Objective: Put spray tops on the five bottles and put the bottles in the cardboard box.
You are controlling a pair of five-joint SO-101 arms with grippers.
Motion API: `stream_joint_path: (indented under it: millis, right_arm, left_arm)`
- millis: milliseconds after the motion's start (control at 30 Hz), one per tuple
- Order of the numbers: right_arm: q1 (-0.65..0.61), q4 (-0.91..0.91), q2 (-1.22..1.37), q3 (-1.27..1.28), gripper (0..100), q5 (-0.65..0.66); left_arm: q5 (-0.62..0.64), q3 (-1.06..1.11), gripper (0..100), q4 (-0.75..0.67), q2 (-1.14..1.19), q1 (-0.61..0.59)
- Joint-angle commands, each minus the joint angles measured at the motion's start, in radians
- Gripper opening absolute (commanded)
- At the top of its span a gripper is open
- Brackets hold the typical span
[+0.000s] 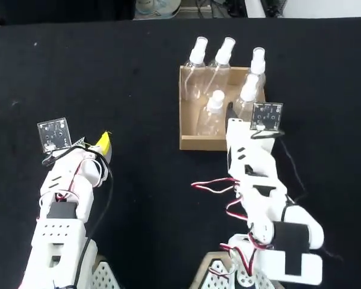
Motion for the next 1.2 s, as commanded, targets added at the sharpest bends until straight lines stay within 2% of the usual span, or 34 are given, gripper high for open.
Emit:
stream_joint_path:
  millis: [0, 400, 600, 1167]
  right_arm:
    - [0.018, -0.029, -0.004, -0.050, 1.1, 0.000]
    - [0.017, -0.031, 0.004, -0.045, 1.8, 0.000]
    - [0.012, -0.031, 0.004, -0.039, 13.3, 0.000]
    - [0.000, -0.029, -0.005, -0.005, 13.8, -0.002]
  left_arm:
    - [0.011, -0.013, 19, -0.023, -0.014, -0.002]
    - [0.011, -0.016, 19, -0.023, -0.014, -0.002]
    - [0.011, -0.015, 19, -0.023, -0.014, -0.002]
    - [0.011, -0.016, 19, -0.023, -0.014, -0.002]
